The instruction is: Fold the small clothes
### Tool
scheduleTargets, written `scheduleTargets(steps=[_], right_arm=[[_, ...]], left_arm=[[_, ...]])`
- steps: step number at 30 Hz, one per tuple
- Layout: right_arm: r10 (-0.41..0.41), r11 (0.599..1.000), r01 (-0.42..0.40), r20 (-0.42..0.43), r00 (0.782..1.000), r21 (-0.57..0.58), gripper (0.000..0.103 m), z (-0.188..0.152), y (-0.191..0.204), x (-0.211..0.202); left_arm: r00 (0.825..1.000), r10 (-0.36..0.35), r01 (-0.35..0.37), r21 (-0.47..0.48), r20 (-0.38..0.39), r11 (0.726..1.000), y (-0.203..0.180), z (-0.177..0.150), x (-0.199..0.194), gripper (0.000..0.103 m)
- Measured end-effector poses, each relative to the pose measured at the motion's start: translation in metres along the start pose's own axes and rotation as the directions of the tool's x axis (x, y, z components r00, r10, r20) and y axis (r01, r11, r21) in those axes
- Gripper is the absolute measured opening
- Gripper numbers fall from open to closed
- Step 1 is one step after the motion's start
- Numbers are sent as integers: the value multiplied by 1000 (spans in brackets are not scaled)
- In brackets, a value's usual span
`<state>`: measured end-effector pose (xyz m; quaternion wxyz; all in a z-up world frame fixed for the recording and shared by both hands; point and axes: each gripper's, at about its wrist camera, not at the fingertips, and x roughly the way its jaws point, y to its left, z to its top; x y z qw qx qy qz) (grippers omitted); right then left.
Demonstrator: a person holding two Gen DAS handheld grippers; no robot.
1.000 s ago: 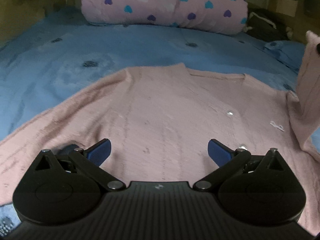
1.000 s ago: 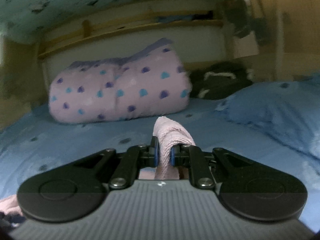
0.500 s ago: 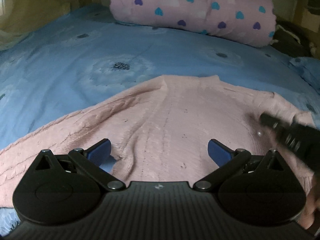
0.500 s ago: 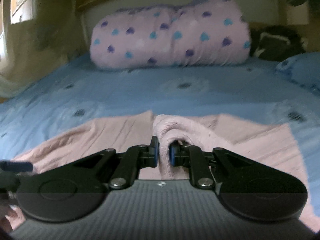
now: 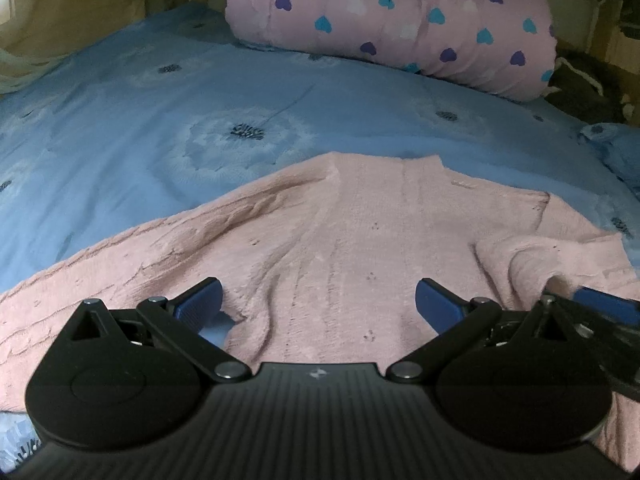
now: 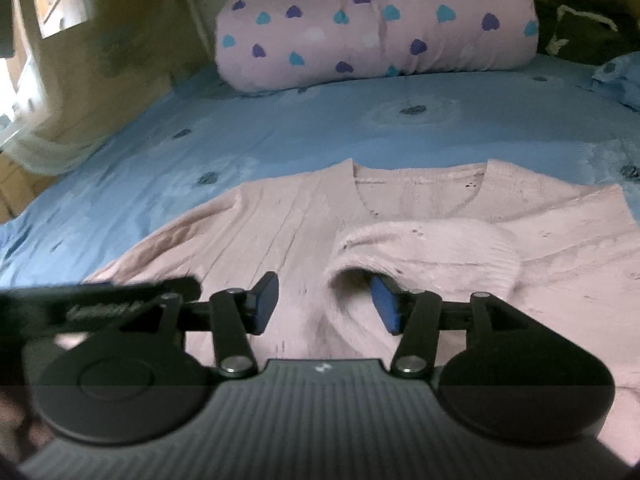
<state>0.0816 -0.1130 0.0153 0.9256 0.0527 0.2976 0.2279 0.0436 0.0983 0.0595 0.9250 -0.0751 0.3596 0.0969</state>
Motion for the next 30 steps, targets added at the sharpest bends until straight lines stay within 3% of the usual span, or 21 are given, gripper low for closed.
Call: scheduleTargets(steps=[4, 8, 12, 16, 20, 27, 30], right_arm=[[14, 999, -14, 3, 1000, -46, 63, -2, -16, -39], [-71, 996, 71, 12, 997, -47, 64, -9, -41, -67], [-164, 986, 164, 30, 986, 20, 64, -17, -71, -80], [-210, 972, 205, 32, 977, 115, 64, -24, -103, -83], [-272, 946, 277, -48, 961, 167, 64, -22, -124, -79], [-251, 951, 258, -60, 966, 170, 64, -19, -137, -95], [-254, 952, 262, -71, 965, 155, 64, -18, -138, -94]], left_arm=[[999, -41, 41, 7, 10, 999, -6, -2, -5, 103], [997, -79, 78, 41, 16, 996, -17, -6, -10, 103], [995, -96, 93, 88, 29, 992, -33, -9, -22, 103], [992, -114, 107, 132, 45, 985, -55, -6, -39, 103], [988, -142, 128, 184, 66, 975, -90, 0, -53, 103], [983, -179, 167, 223, 31, 960, -161, -4, -41, 103], [987, -160, 149, 270, 18, 951, -186, -10, -28, 103]])
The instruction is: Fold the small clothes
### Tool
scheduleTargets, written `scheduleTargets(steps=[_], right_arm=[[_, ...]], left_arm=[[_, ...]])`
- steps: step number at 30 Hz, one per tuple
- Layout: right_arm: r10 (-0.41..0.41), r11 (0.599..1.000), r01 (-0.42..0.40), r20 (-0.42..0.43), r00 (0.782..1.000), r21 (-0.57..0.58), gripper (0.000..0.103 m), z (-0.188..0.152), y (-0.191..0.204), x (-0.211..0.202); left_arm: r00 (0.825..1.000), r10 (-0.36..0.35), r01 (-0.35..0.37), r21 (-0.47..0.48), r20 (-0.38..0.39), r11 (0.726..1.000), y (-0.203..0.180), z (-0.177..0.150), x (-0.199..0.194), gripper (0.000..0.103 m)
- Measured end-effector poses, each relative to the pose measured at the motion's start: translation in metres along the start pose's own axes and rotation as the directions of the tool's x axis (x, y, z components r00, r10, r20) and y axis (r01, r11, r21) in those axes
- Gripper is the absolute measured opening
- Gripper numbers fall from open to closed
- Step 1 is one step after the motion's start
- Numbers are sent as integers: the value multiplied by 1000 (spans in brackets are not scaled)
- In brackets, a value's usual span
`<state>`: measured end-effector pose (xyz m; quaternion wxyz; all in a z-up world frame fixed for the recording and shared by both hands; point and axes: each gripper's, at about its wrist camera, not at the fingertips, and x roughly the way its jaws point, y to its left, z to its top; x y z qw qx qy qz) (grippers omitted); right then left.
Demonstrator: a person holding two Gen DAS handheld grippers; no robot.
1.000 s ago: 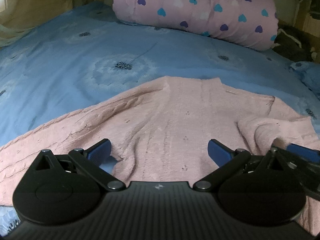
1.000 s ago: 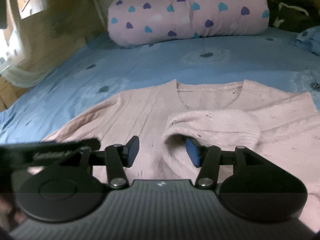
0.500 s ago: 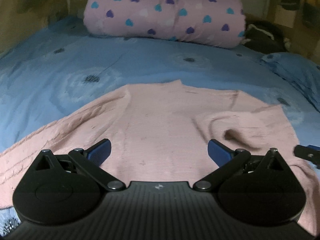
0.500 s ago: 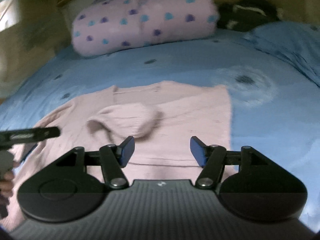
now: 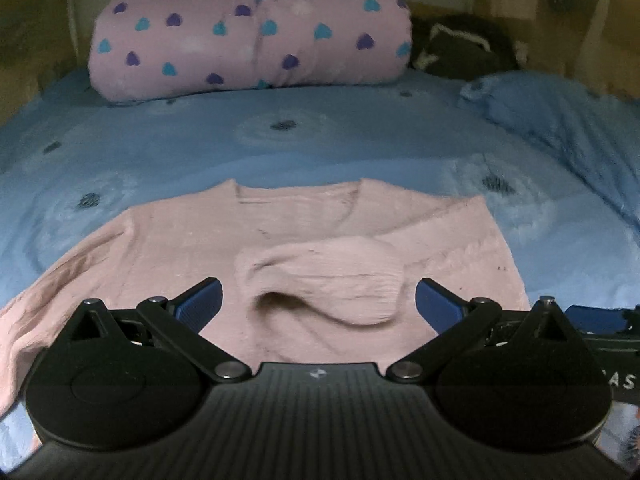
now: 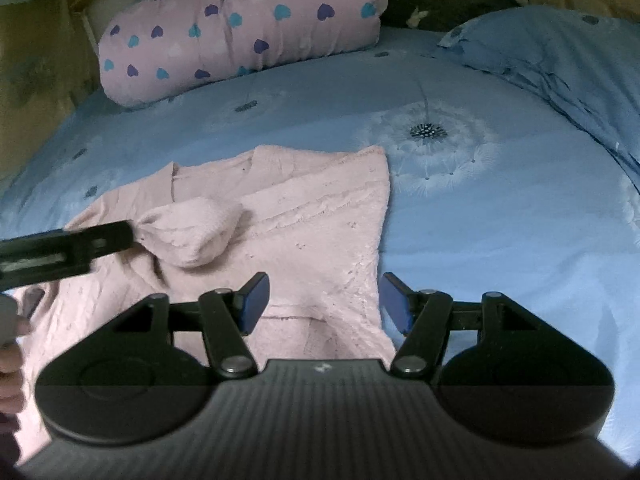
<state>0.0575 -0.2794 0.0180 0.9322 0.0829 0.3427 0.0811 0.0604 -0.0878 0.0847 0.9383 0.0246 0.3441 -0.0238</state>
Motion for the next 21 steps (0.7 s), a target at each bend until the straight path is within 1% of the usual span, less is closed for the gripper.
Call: scheduleTargets(steps=[5, 9, 11, 12, 13, 14, 15, 16, 18, 21], right_arm=[[17, 999, -16, -29, 999, 42, 64, 2, -9, 2], [5, 997, -4, -15, 1000, 77, 64, 5, -18, 0], [5, 996, -4, -11, 1000, 86, 64, 7, -20, -1], [6, 996, -5, -9, 1000, 90, 64, 8, -22, -1], [6, 996, -5, -8, 1000, 95, 64, 9, -22, -1], [6, 995, -6, -7, 1000, 98, 64, 9, -23, -1], [7, 995, -7, -6, 1000, 100, 64, 9, -23, -1], [10, 995, -9, -7, 1000, 101, 64, 9, -23, -1], [13, 995, -12, -8, 1000, 101, 64, 9, -23, -1], [17, 996, -16, -10, 1000, 91, 64, 9, -22, 1]], left_arm=[[999, 37, -35, 63, -20, 997, -27, -1, 26, 103], [998, 69, -70, 141, 8, 988, -43, -5, 43, 102], [995, 93, -97, 174, 31, 980, -46, -6, 49, 93], [994, 100, -105, 187, 37, 977, -47, -7, 52, 77], [995, 100, -103, 194, 27, 976, -47, -7, 55, 59], [996, 86, -86, 187, 8, 979, -44, -6, 58, 49], [998, 58, -56, 160, -6, 986, -38, -6, 58, 32], [999, 41, -39, 136, -9, 990, -33, -5, 57, 24], [999, 33, -34, 103, 10, 994, -22, -3, 50, 16], [997, 51, -55, 71, 61, 996, 0, 2, 33, 15]])
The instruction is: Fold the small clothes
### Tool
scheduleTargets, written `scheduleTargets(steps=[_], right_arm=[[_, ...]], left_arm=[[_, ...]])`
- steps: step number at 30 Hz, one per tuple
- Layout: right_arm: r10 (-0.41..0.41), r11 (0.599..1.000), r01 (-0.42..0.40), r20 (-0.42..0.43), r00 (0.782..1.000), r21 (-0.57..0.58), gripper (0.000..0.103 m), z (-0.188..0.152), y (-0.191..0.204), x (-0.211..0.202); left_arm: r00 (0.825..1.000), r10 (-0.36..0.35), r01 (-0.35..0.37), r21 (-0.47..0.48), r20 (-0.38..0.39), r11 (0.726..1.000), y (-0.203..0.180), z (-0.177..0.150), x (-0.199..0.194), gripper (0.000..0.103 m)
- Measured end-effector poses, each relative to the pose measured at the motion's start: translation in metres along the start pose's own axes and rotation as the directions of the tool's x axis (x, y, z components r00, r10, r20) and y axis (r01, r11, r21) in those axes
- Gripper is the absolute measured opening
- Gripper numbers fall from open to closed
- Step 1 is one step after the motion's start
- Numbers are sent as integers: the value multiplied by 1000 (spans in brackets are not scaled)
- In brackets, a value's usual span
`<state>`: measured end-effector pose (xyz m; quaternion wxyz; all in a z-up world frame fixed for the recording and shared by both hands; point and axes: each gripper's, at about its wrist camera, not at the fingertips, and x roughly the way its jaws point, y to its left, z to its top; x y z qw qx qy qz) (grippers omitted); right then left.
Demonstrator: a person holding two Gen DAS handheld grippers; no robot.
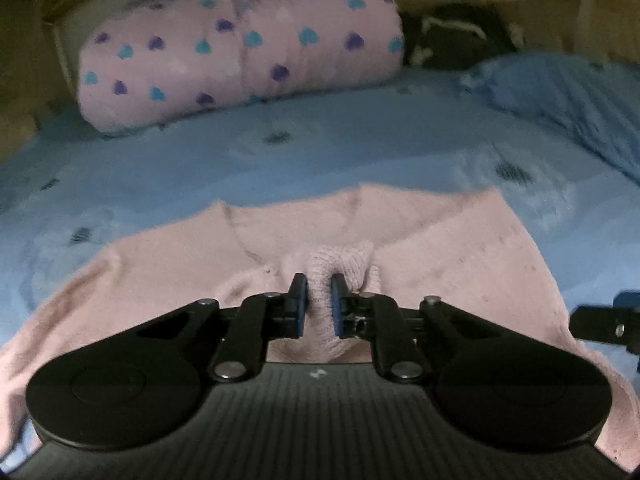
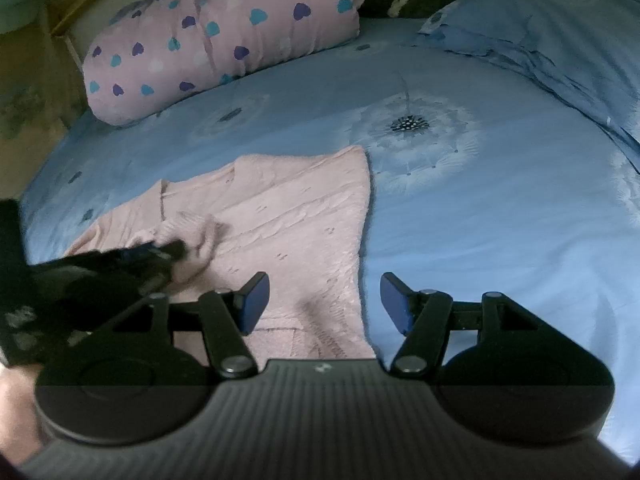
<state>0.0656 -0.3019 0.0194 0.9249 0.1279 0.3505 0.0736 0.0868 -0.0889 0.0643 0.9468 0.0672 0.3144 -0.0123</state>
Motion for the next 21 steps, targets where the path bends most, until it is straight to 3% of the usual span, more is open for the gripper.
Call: scheduleTargets(steps=[4, 9, 17, 21], right_arm=[[0, 1000, 0, -7, 1000, -9, 64, -1, 2, 2], [-11, 1000, 11, -20, 1000, -29, 64, -4, 6, 6], [-43, 997, 40, -41, 998, -71, 64, -6, 9, 16], [-70, 995, 68, -37, 997, -72, 64, -5, 7, 21]], left_arm=[[998, 58, -57, -72, 18, 996, 45, 4, -13, 16], [992, 125, -128, -156, -28, 979, 107, -5, -11, 17], [991, 113, -129, -288, -69, 949, 174, -28, -16, 18], [994, 89, -108, -352, -70, 930, 197, -38, -21, 37]])
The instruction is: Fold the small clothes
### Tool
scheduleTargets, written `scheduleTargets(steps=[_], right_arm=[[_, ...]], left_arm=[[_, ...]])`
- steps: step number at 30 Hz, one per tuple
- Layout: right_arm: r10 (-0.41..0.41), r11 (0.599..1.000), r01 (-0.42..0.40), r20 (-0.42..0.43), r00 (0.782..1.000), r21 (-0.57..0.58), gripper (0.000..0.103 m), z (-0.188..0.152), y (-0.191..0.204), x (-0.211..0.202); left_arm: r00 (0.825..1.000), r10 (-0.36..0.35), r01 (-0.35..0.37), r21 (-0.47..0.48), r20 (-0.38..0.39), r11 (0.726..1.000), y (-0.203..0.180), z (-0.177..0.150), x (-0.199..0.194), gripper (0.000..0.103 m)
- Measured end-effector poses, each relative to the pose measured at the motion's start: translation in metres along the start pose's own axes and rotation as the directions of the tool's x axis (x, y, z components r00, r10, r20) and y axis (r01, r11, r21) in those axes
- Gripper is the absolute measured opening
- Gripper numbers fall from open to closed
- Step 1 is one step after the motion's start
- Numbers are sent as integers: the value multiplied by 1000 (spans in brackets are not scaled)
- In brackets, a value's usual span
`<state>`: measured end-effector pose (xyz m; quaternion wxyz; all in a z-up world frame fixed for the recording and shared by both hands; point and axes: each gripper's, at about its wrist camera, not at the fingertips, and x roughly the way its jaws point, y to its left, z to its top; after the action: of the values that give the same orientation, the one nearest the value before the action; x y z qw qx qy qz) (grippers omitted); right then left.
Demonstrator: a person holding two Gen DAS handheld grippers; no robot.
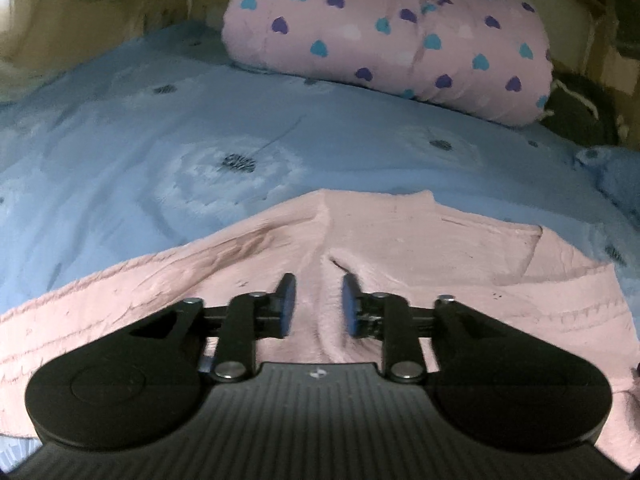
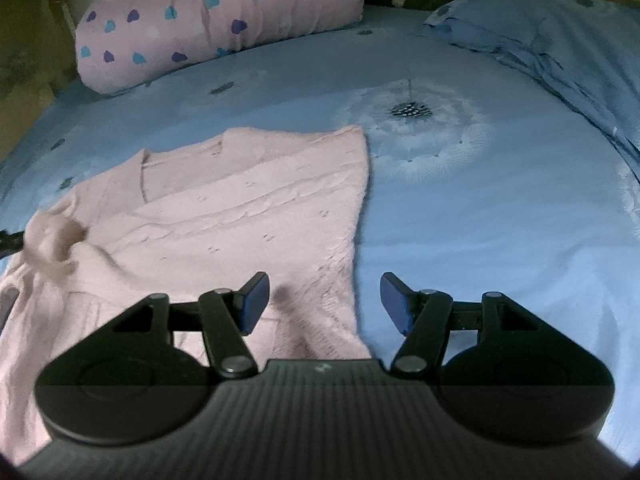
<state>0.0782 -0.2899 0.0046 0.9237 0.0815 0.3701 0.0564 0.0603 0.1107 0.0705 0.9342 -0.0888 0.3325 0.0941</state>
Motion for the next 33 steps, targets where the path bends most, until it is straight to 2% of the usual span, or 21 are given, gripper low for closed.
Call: scheduleTargets(steps=[1, 4, 7, 10, 12, 20, 27, 33], right_arm=[[-5, 1000, 5, -1, 1000, 5, 64, 1, -2, 1], [-11, 999, 11, -2, 1000, 31, 64, 2, -7, 5], [-11, 998, 11, 1, 1000, 67, 64, 3, -13, 8], [-4, 996, 2, 13, 1000, 94, 64, 4, -15, 11], [4, 994, -6, 18, 1000, 106, 64, 4, -15, 14], [27, 997, -30, 42, 999, 75, 64, 12, -12, 35], [19, 999, -21, 81, 997, 34, 63, 32, -9, 60], [-6, 998, 1, 98, 995, 58, 63, 56, -22, 81]], left_arm=[[1000, -10, 10, -16, 8, 1000, 6, -1, -2, 44], [998, -44, 45, -42, 40, 998, 17, -4, -6, 54], [994, -96, 100, -76, 48, 992, 24, -3, -8, 55], [981, -193, 196, -100, 37, 976, 25, -2, -5, 57], [975, -223, 224, -101, 14, 969, 21, -4, 2, 57], [987, -148, 144, -82, -55, 986, 11, -10, 36, 57], [990, -127, 124, -43, -63, 991, 4, -11, 46, 57], [992, -109, 109, -8, -62, 994, -1, -12, 49, 57]])
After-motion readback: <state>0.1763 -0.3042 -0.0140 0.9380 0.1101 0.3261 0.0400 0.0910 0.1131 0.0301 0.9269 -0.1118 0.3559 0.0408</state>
